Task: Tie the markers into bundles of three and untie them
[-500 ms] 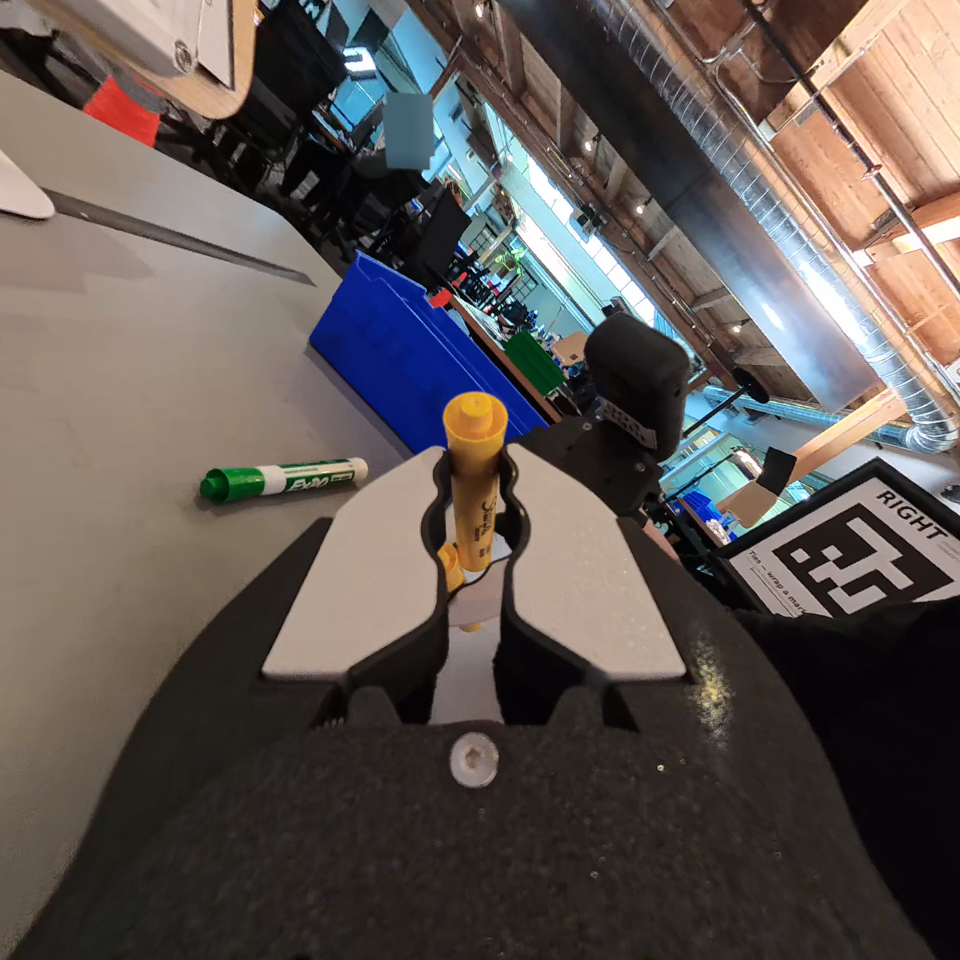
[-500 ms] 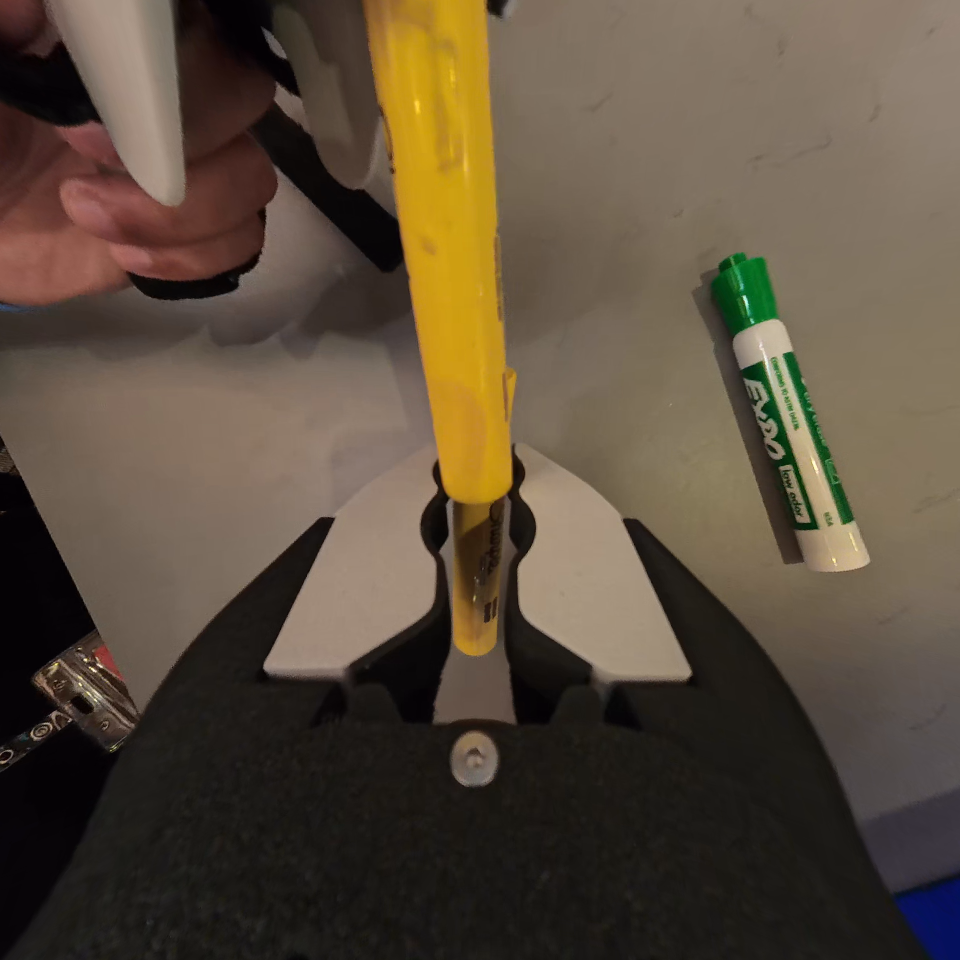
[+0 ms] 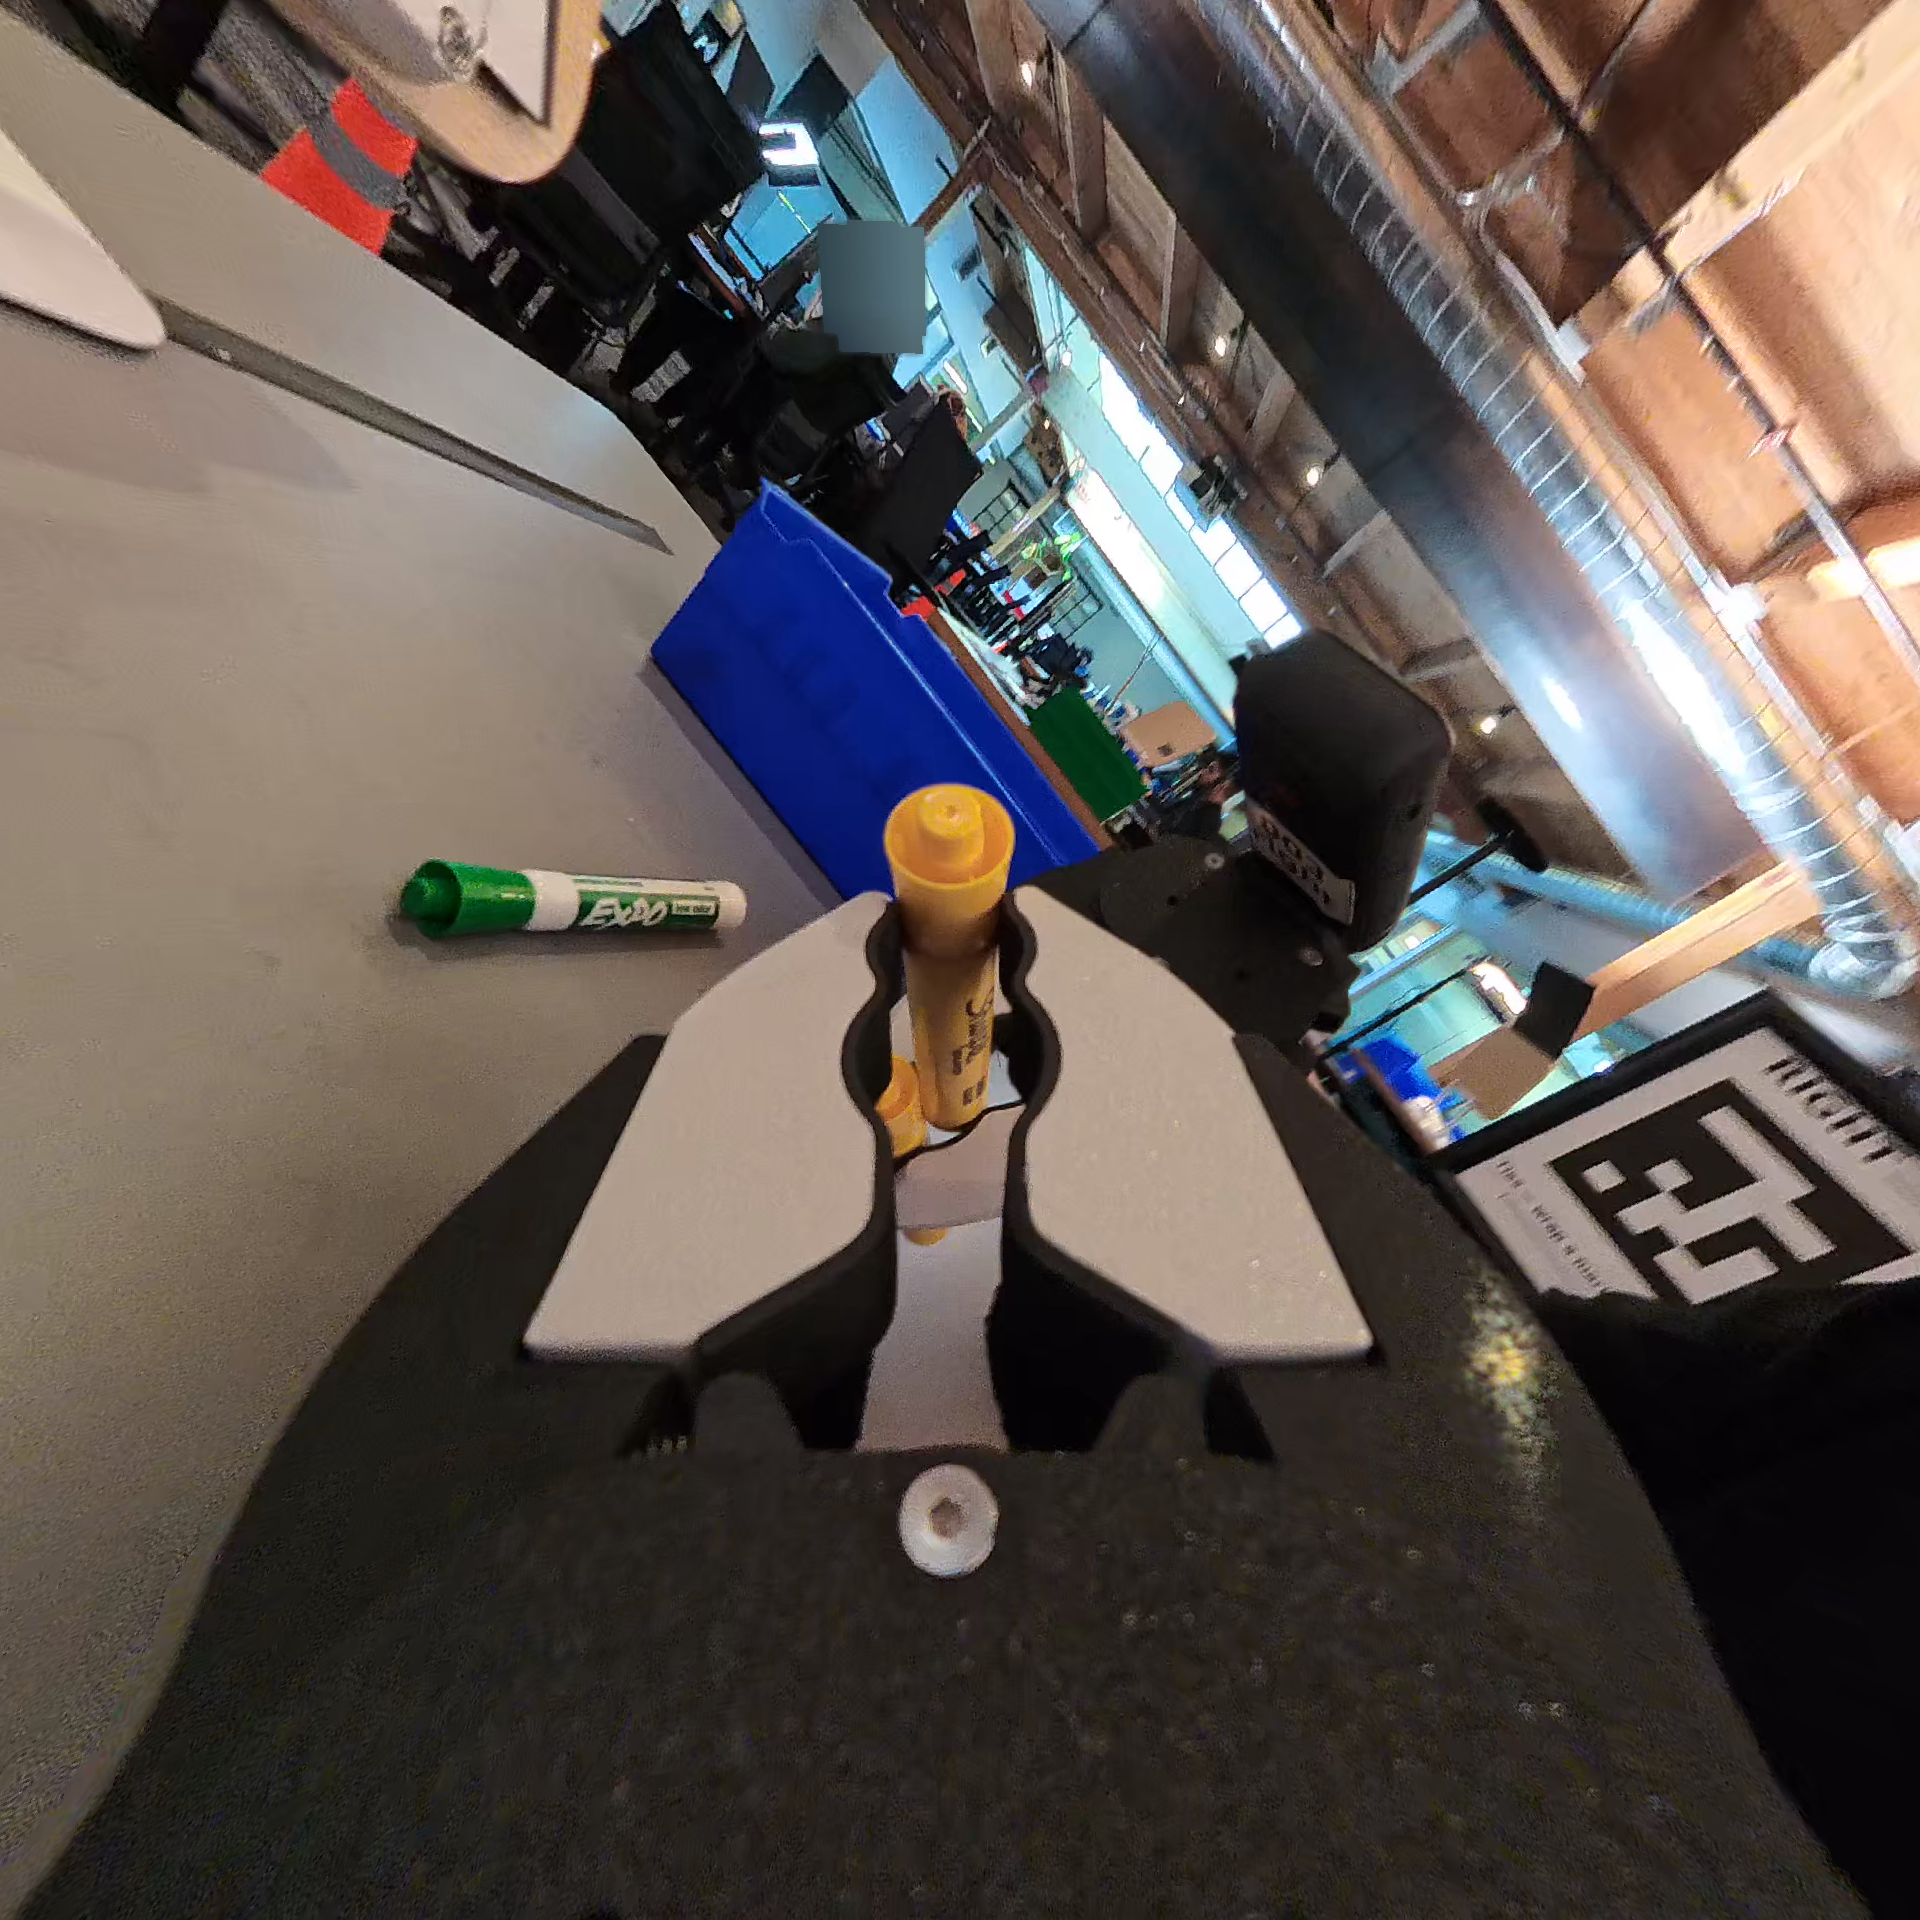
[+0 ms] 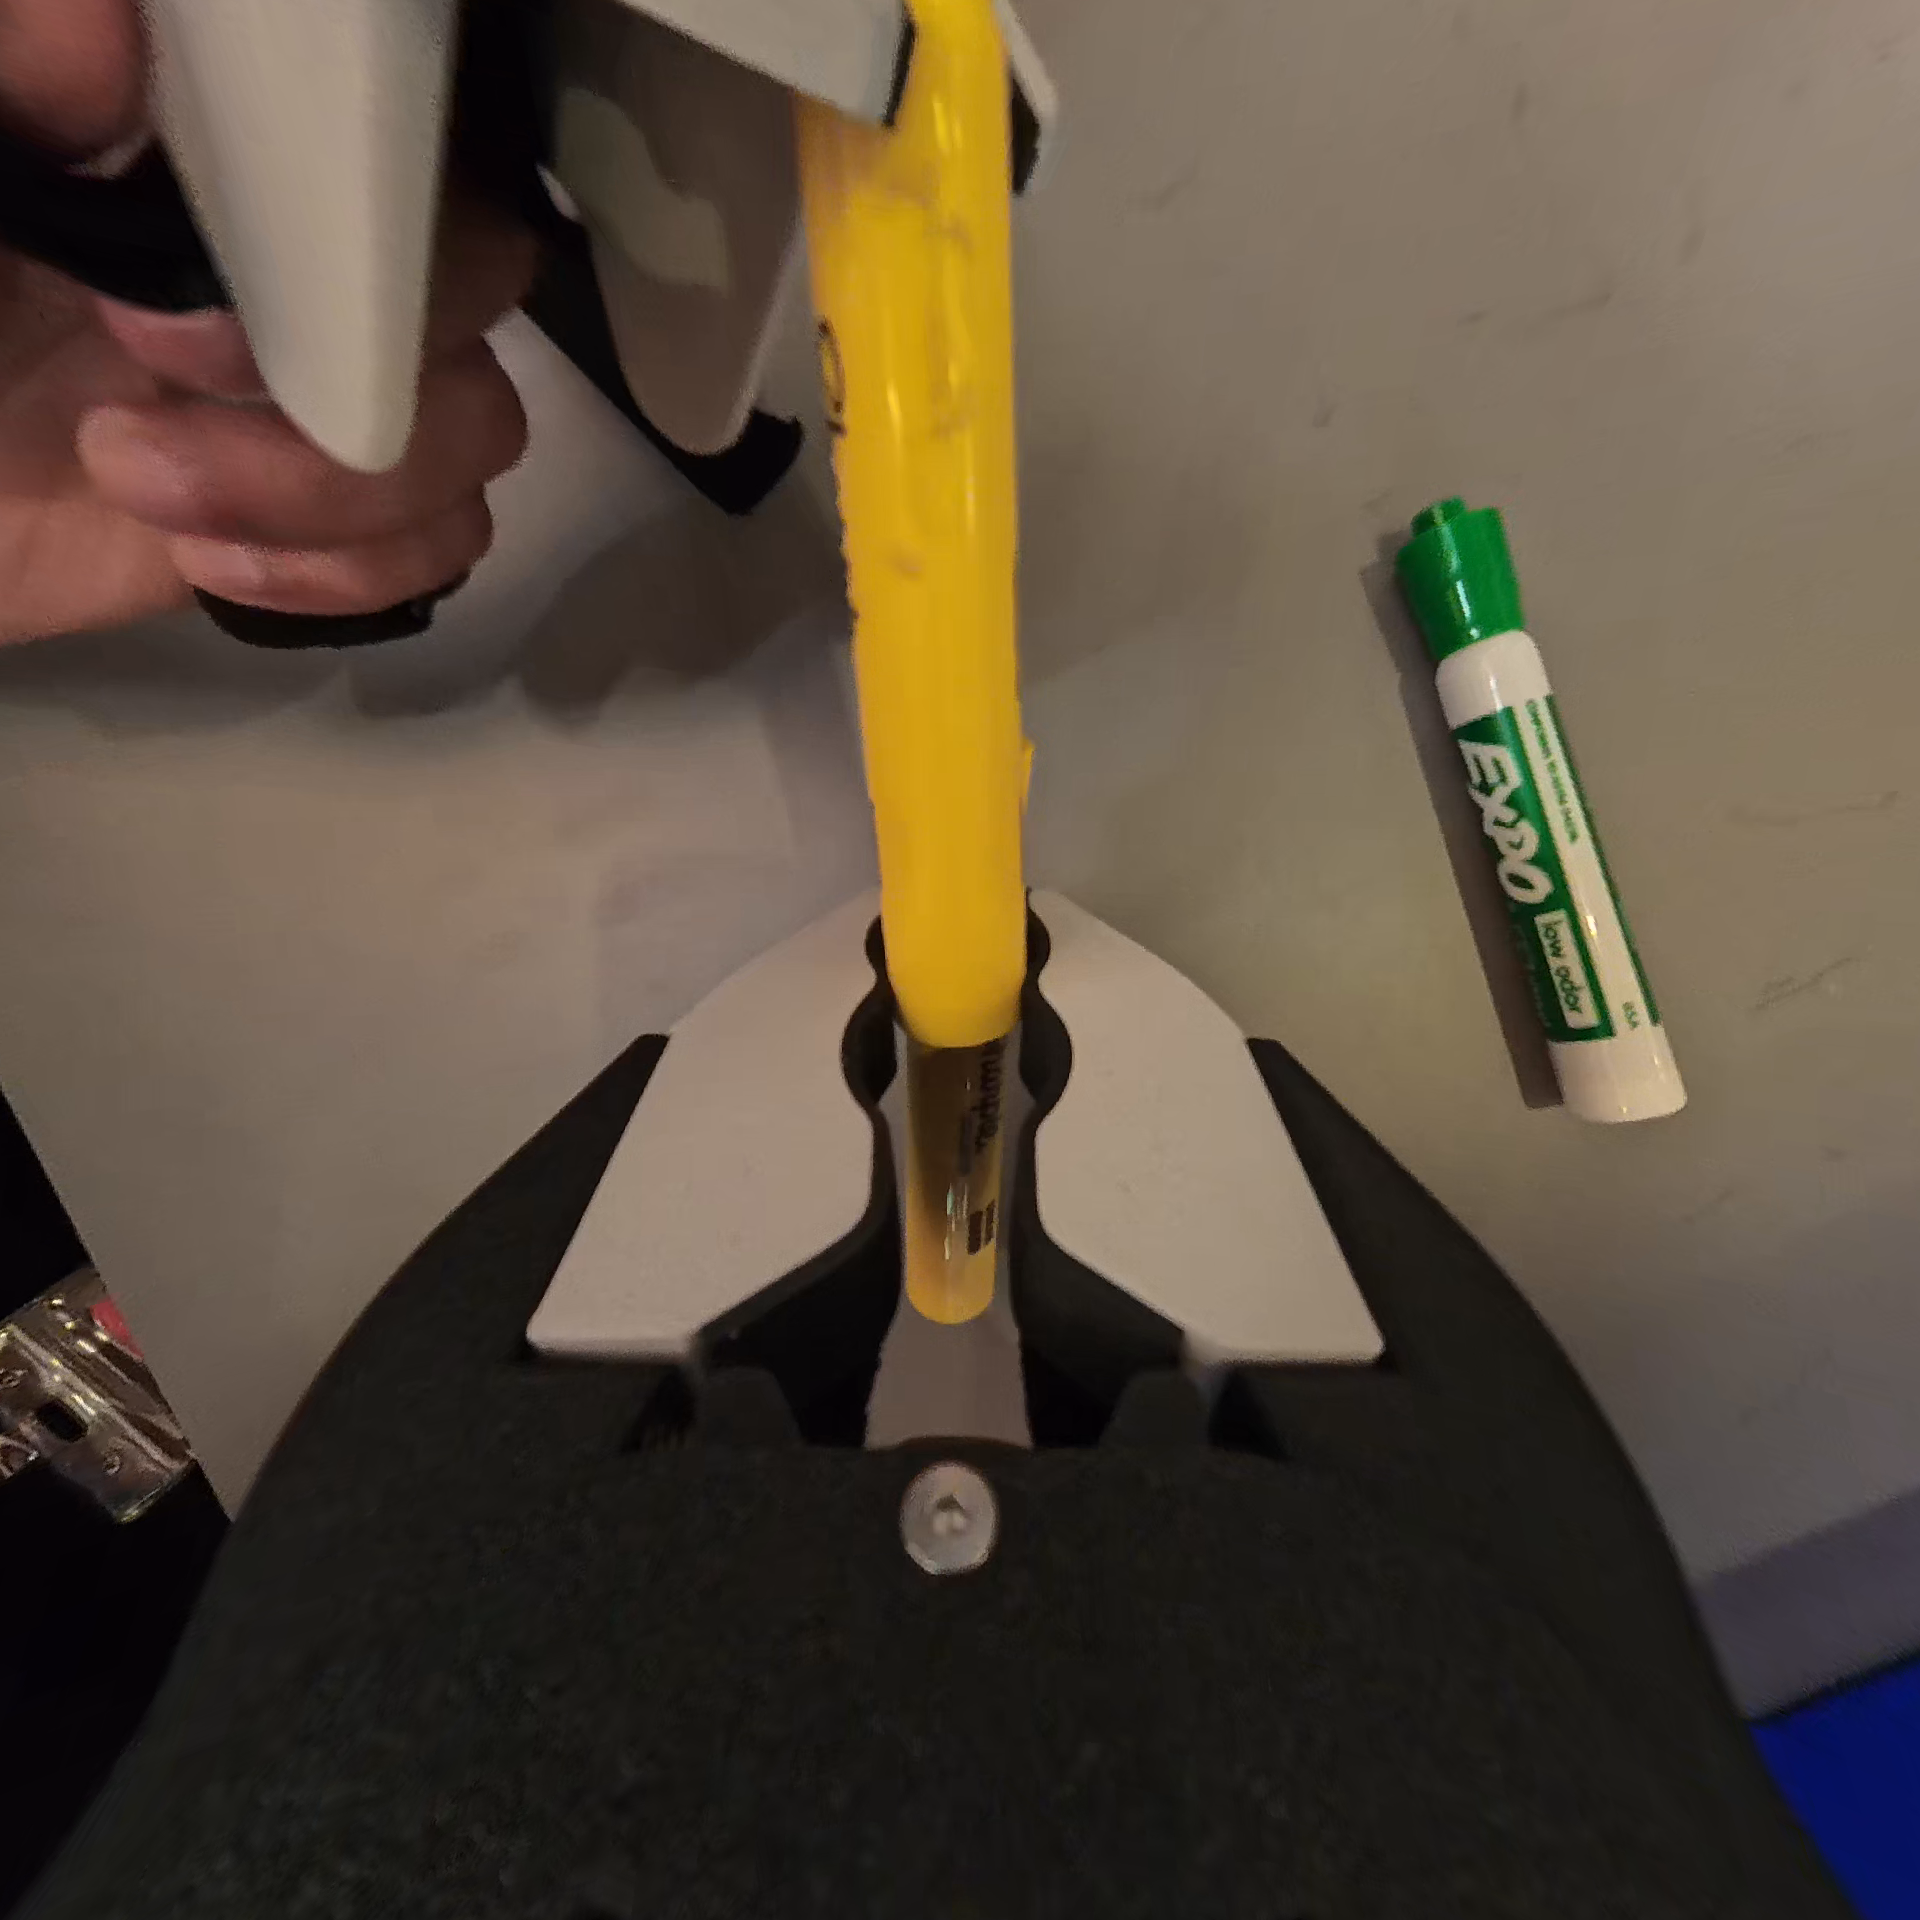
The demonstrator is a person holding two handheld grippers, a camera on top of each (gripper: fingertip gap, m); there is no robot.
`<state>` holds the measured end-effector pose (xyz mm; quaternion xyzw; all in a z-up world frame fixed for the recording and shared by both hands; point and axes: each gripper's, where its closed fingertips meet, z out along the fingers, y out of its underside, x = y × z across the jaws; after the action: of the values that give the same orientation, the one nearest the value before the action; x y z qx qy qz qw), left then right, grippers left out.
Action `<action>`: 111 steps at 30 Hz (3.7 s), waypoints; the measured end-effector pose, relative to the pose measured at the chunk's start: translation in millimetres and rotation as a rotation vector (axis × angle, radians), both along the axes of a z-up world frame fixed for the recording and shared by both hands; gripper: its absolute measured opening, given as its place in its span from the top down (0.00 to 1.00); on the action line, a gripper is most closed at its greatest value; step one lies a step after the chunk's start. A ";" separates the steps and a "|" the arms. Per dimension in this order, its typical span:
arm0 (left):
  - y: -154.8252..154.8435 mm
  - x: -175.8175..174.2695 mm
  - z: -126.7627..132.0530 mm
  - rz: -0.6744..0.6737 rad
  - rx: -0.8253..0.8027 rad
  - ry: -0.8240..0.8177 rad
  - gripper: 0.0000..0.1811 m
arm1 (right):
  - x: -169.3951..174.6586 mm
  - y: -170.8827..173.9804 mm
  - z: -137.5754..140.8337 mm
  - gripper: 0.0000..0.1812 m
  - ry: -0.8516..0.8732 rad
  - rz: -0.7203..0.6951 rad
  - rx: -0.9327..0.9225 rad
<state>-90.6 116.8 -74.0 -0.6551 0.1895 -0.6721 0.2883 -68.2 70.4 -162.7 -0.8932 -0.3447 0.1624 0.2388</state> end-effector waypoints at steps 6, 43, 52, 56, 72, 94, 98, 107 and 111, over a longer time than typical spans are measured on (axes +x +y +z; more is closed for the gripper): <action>-0.3 2.3 0.1 0.005 -0.031 -0.028 0.91 | 7.0 3.4 4.5 0.89 -0.150 0.052 0.125; -5.7 -2.7 2.2 -0.054 0.249 0.193 1.00 | 12.1 -9.6 0.8 0.89 -0.111 0.079 0.072; 8.9 -12.8 14.0 0.068 0.273 0.178 1.00 | 10.8 -9.7 3.2 0.89 -0.087 0.059 0.055; 13.3 -26.6 26.5 0.057 0.300 0.148 0.99 | 14.3 -8.4 2.0 0.90 -0.056 0.048 0.049; -7.1 -2.9 2.0 -0.096 0.213 0.168 0.89 | 18.2 -7.4 10.4 0.90 -0.054 0.032 0.076; -42.0 30.0 -23.7 -0.139 0.239 0.331 0.89 | 17.0 1.2 12.9 0.90 -0.205 0.040 0.200; -45.0 32.7 -29.5 -0.139 0.274 0.356 0.88 | 22.3 -3.5 8.5 0.90 -0.224 0.013 0.136; -42.7 35.8 -38.0 -0.189 0.146 0.302 0.84 | 32.9 -9.6 8.1 0.90 -0.344 0.088 -0.060; -40.8 37.5 -36.6 -0.186 0.126 0.279 0.84 | 34.3 -6.3 12.6 0.90 -0.342 0.088 -0.075</action>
<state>-53.2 76.0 -110.6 -0.7022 0.3291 -0.5854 0.2365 -33.9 64.1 -150.1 -0.9001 -0.4127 0.0311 0.1361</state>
